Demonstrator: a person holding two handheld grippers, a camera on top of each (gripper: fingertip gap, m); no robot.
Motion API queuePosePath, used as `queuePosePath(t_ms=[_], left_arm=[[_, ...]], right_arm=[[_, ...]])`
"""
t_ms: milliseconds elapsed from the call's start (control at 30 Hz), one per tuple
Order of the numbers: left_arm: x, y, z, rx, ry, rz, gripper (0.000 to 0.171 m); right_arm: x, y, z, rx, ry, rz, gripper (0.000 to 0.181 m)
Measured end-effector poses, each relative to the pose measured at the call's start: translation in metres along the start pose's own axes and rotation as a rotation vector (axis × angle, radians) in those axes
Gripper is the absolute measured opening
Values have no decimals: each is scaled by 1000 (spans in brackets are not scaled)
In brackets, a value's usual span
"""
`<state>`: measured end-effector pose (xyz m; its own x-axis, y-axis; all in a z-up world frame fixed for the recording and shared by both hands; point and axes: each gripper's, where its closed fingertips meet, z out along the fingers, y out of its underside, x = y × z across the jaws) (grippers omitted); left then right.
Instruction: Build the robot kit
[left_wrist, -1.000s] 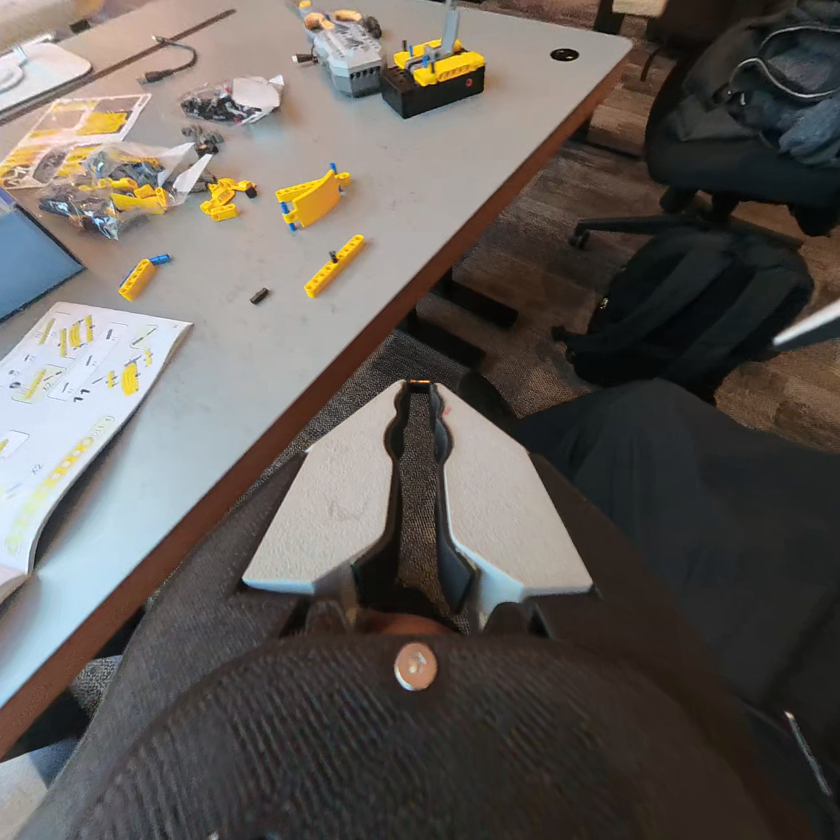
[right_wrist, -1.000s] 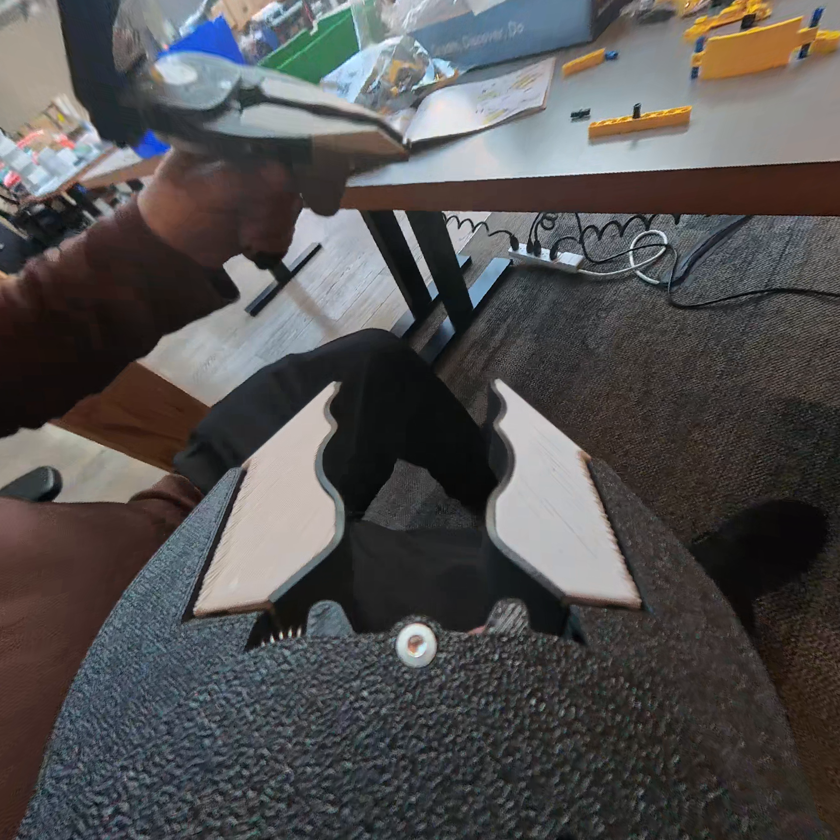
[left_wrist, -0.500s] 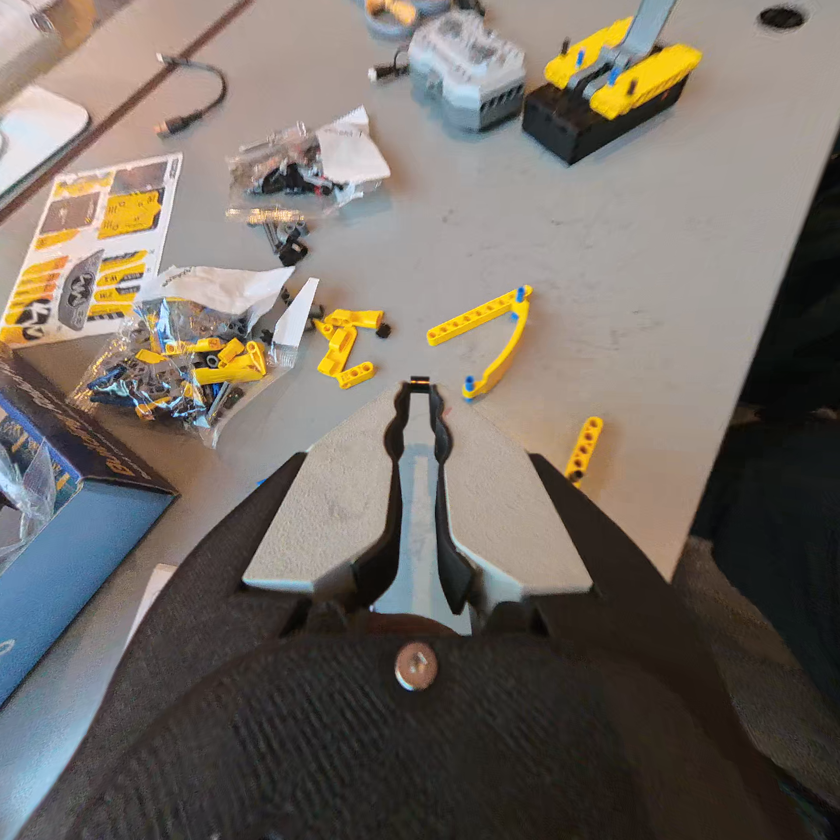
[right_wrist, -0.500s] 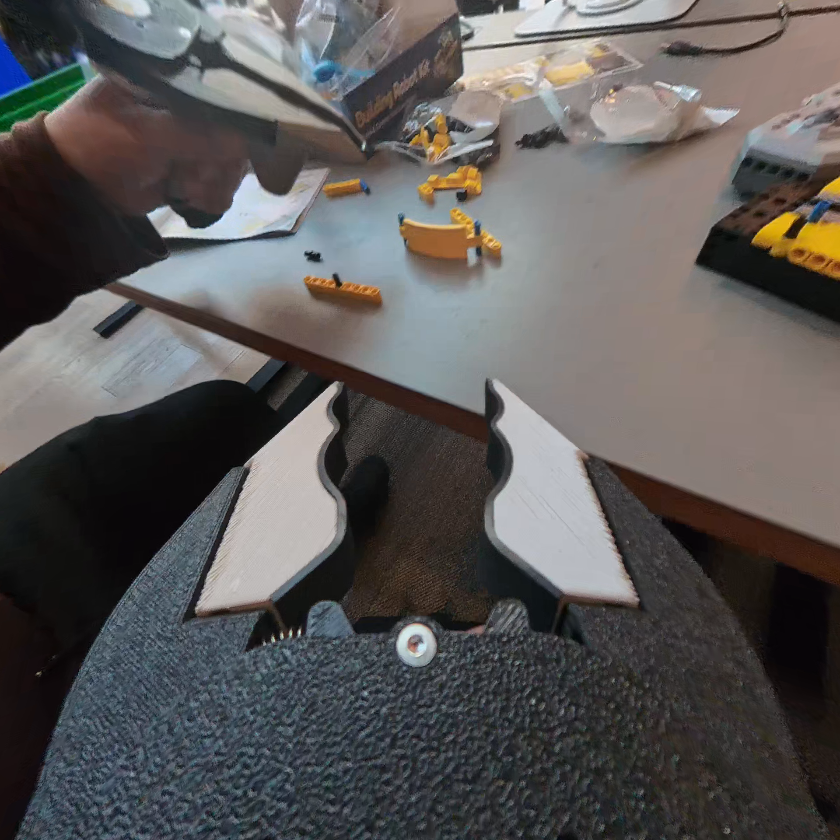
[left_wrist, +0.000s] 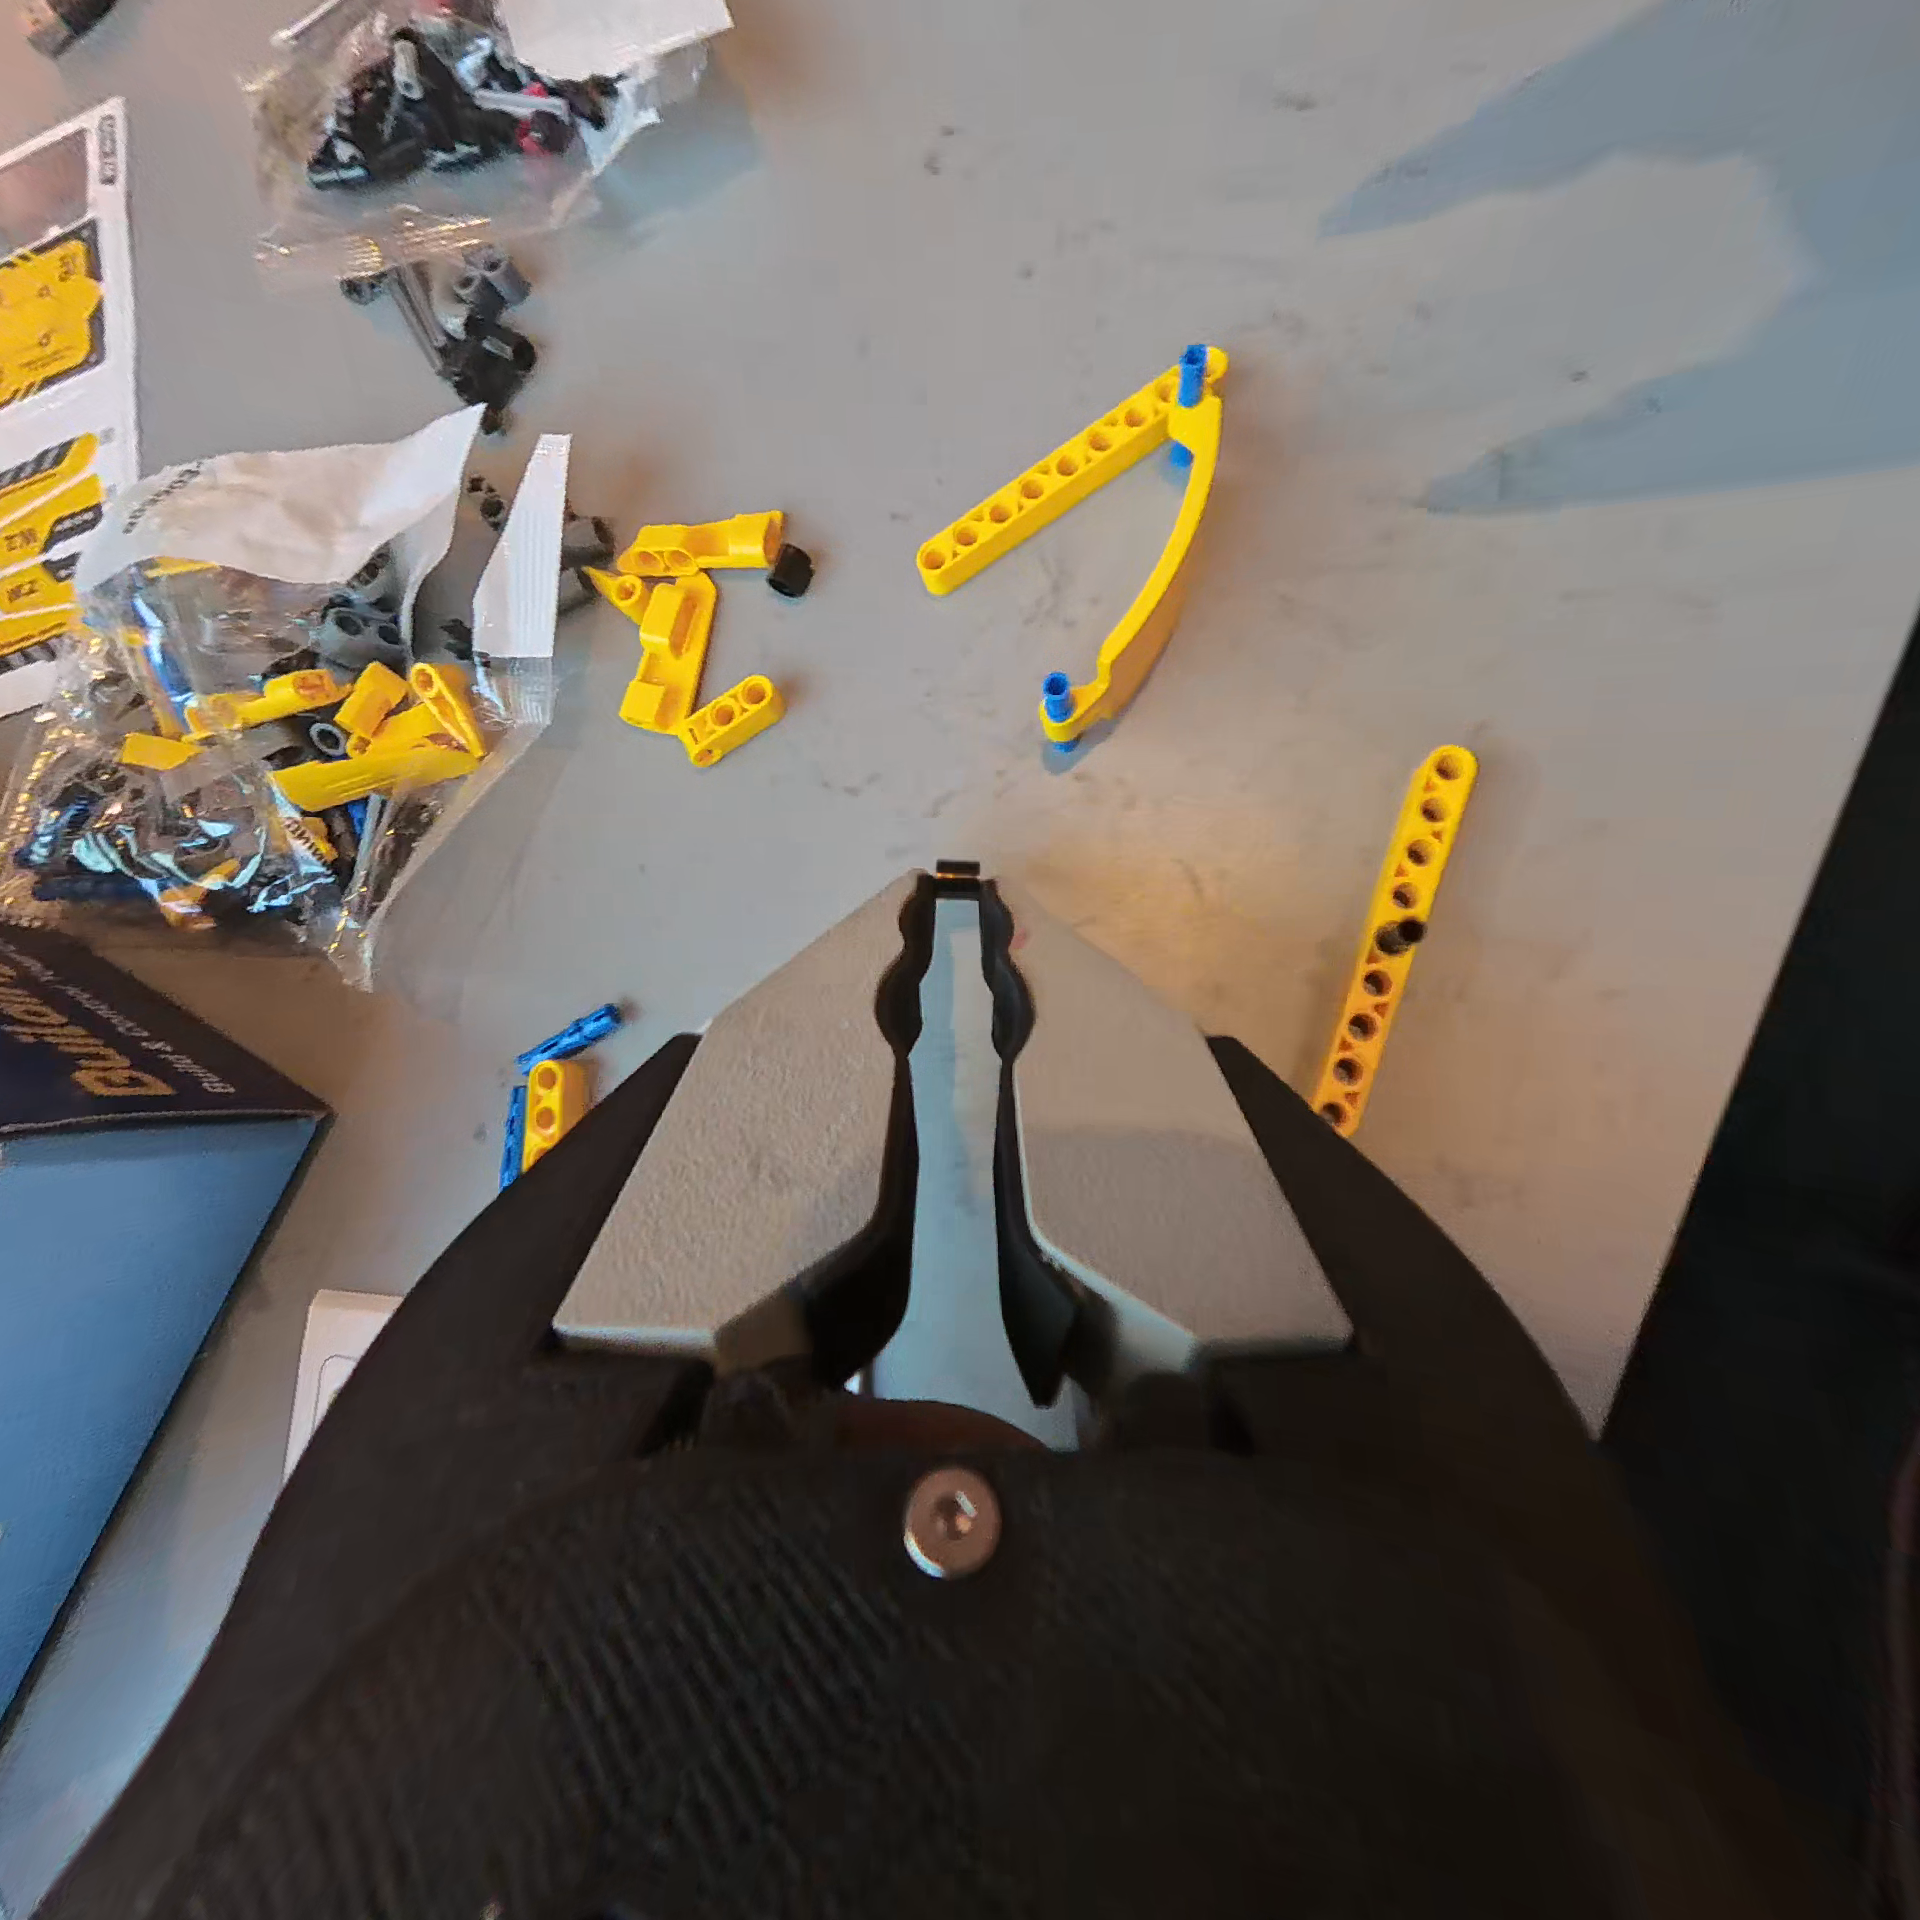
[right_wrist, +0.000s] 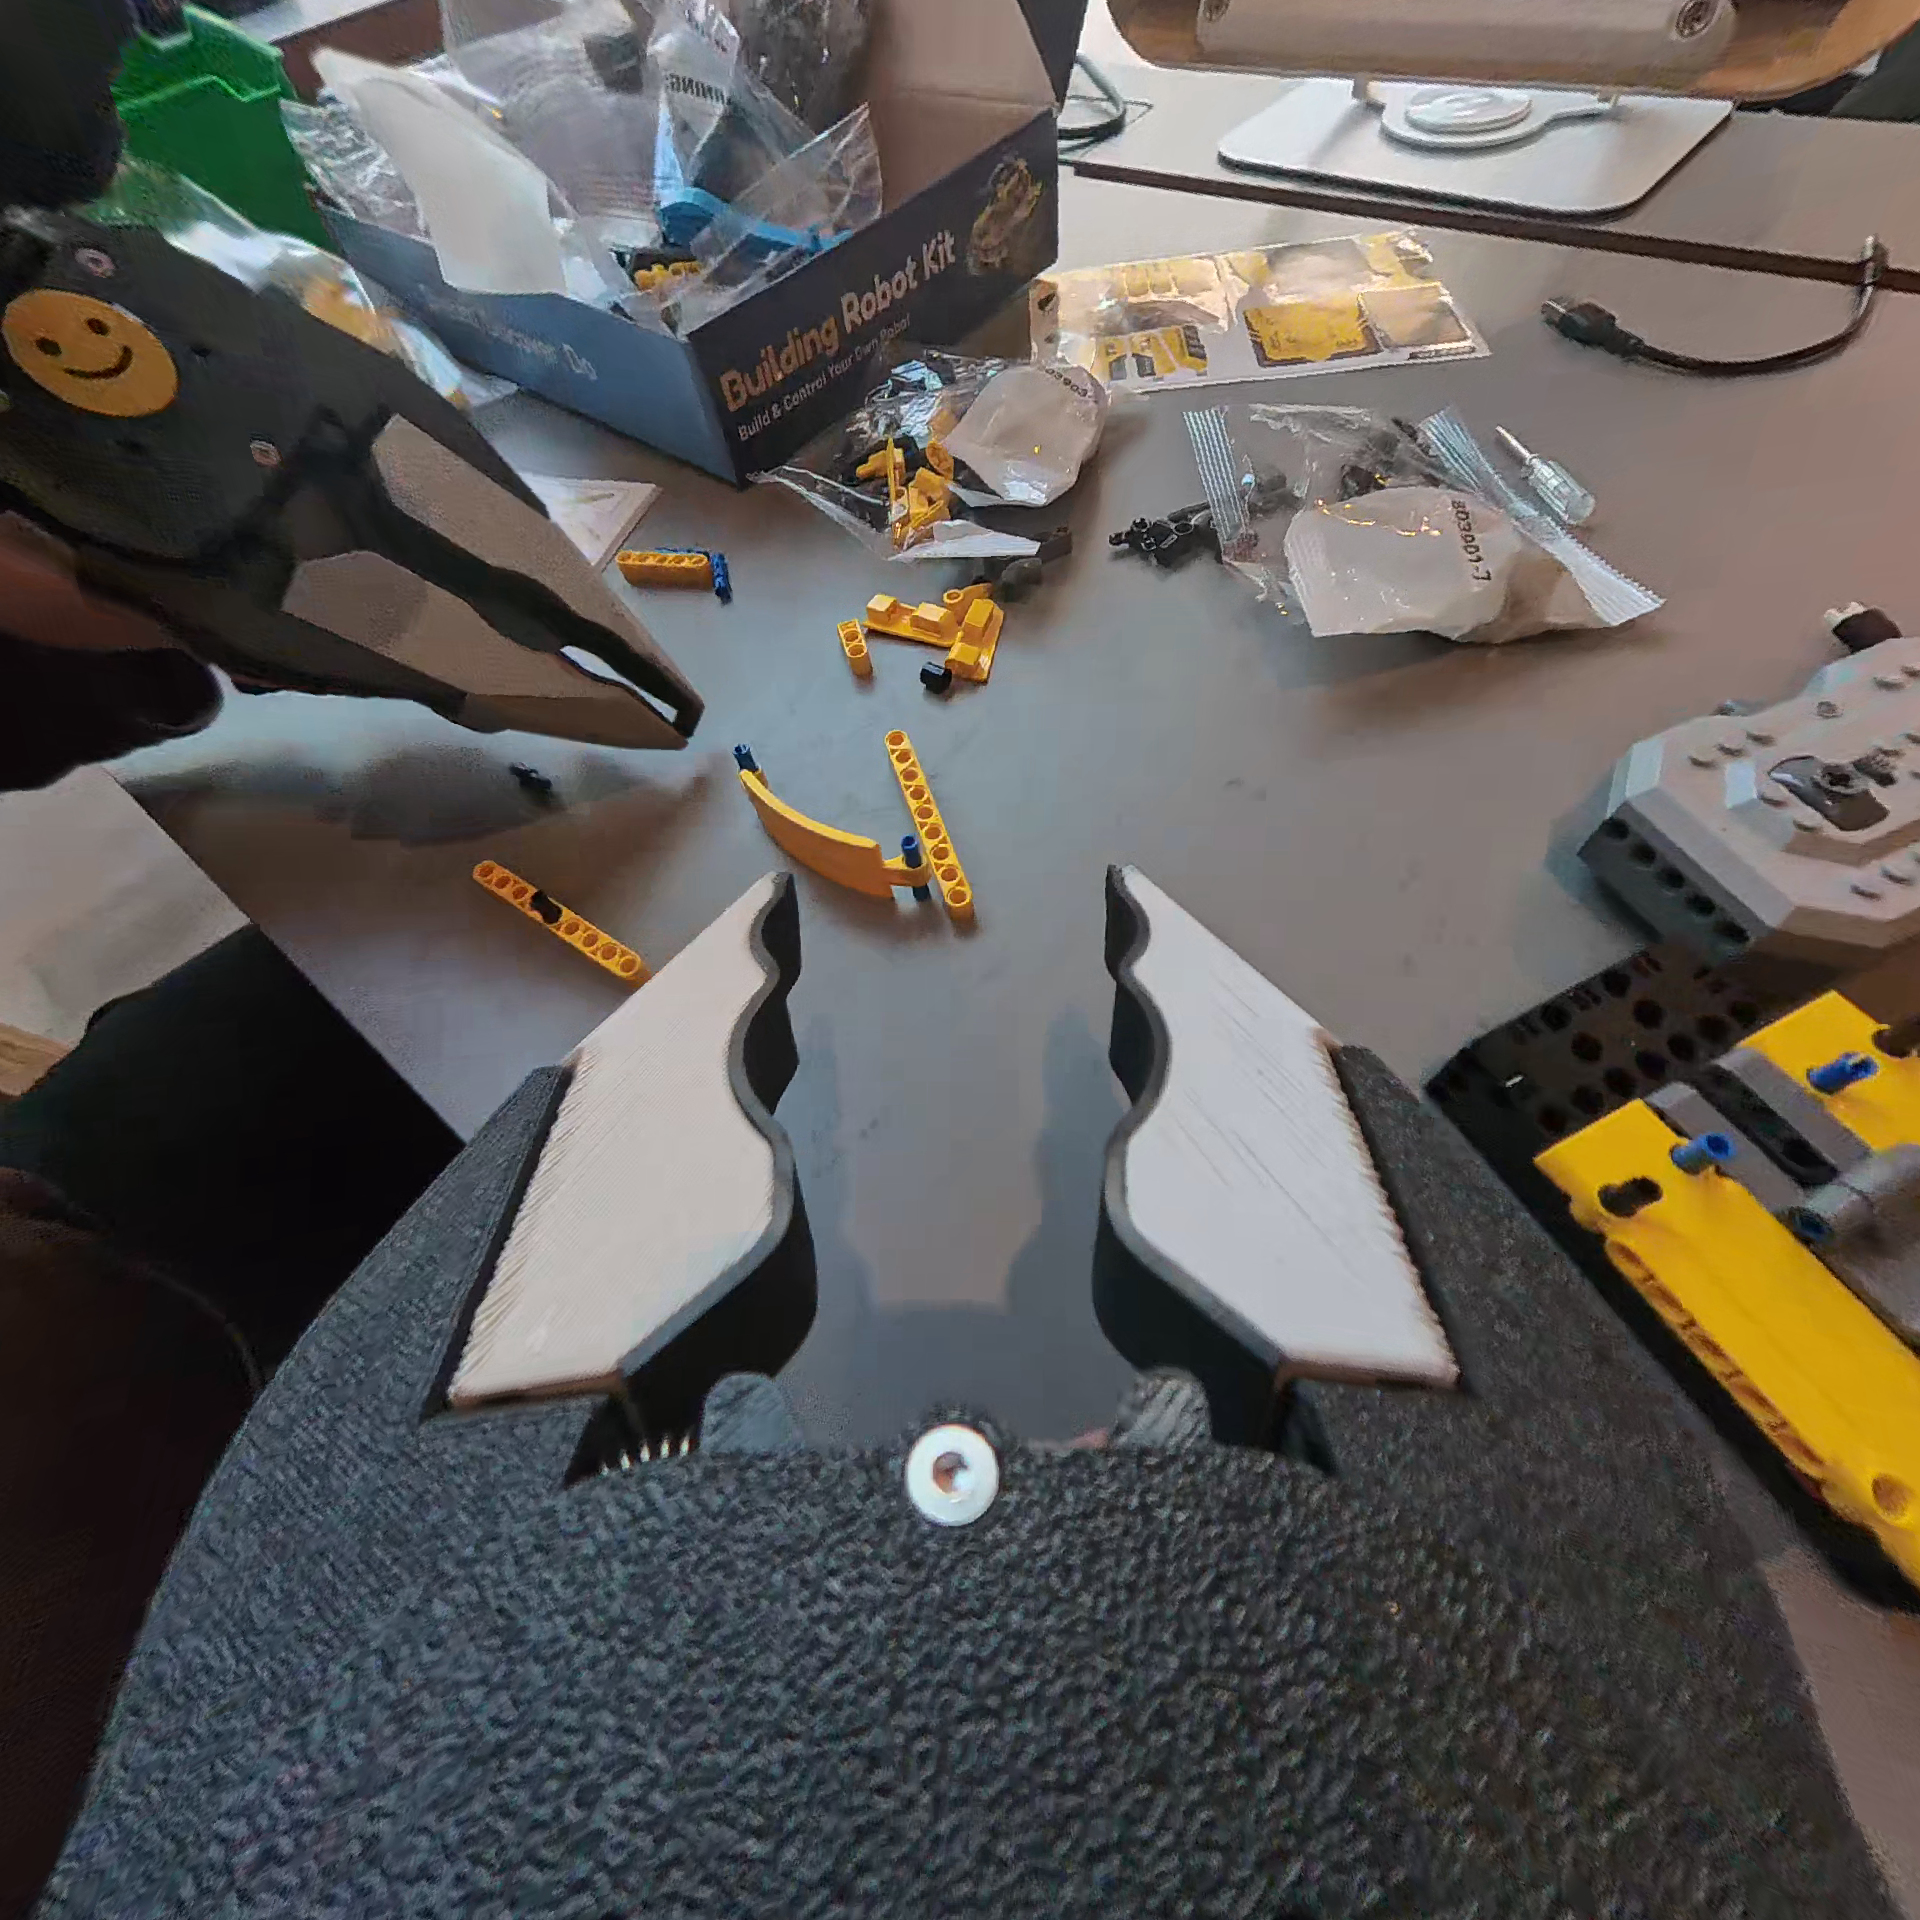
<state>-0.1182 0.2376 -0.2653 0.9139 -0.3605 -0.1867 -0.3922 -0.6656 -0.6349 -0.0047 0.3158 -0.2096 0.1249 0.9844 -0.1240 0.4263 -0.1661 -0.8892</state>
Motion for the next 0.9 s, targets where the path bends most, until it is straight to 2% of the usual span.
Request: queuePosePath(t_ms=[300,433,533,633,700,767,833,900], left_arm=[[4,5,1,-15,34,-28,15],[2,6,-10,3,-18,-49,21],[-6,4,-29,127,-156,-157,26],[-9,3,-60,363,-302,-312,25],[-13,1,-83,483,-369,-323,26],[-8,-6,-93,565,-341,-299,27],[-2,-6,-88,557,-276,-283,36],[-5,-5,-87,559,-249,-321,33]], right_arm=[[9,7,15,-39,-39,8,57],[12,8,-5,63,37,111,56],[13,15,-29,184,110,198,56],[9,27,-44,192,151,268,56],[0,25,-53,262,133,324,49],[-10,23,-52,300,104,303,43],[-18,14,-47,295,59,225,46],[-20,9,-45,306,64,134,47]])
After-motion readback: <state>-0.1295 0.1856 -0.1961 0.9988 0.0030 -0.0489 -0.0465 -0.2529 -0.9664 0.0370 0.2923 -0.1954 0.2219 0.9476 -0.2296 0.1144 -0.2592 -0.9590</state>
